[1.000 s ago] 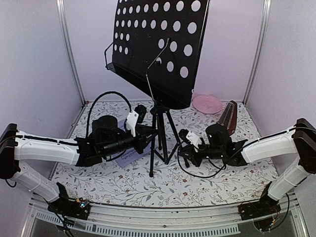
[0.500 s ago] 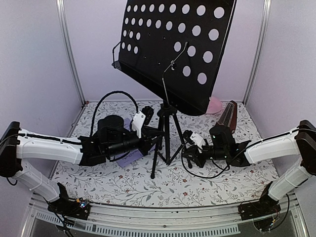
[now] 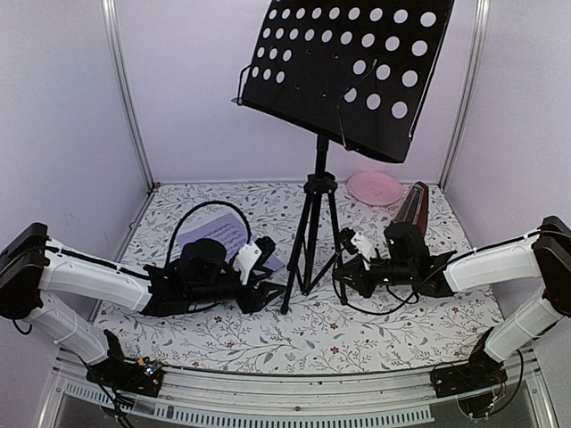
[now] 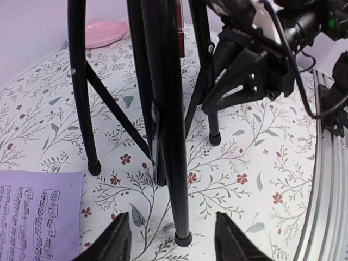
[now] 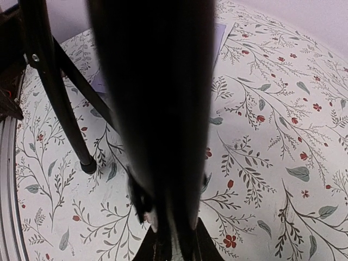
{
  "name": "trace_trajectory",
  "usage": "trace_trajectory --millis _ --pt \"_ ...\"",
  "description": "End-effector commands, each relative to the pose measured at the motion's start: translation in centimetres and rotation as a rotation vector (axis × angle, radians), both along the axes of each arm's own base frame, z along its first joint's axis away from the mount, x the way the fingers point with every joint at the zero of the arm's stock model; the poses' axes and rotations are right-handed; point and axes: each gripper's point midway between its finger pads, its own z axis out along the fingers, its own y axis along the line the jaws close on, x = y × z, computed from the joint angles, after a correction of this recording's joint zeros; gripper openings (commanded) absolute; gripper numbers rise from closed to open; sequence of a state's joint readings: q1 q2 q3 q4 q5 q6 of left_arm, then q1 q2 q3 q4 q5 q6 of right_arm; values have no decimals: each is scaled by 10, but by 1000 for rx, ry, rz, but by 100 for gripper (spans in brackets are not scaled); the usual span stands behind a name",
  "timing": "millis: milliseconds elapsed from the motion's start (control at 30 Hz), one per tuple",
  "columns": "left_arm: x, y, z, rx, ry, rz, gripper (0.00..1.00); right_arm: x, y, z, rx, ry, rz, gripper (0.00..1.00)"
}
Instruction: Set up the instrument practice props
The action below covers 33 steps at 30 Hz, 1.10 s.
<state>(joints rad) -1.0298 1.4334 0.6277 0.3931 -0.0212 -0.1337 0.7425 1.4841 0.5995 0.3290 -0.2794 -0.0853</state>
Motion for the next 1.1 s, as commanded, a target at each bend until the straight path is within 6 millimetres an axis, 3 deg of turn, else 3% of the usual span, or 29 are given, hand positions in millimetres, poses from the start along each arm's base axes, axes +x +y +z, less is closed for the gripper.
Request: trace_trajectory --millis 0,167,267,467,567,700,967,1067 --pt "8 18 21 -78 -98 4 60 -5 -14 -29 -36 155 -70 0" --pt "43 54 32 -96 -218 101 61 -8 -12 -30 -53 126 -49 0" --pt "61 61 47 -126 -257 113 60 -11 -6 -30 -96 71 -37 0" --pt "61 27 62 -154 -242 -35 63 -10 0 -40 -198 13 -36 0" --pt "54 16 62 -160 -214 -95 69 -9 1 -37 -181 24 -46 0" --pt "37 0 69 -186 -211 -147 70 -11 4 -37 -167 47 -44 0" --pt "24 -32 69 -212 -161 -185 63 -11 6 -42 -172 67 -41 0" --pt "30 -35 62 -191 -140 -155 45 -9 2 -44 -186 66 -58 0"
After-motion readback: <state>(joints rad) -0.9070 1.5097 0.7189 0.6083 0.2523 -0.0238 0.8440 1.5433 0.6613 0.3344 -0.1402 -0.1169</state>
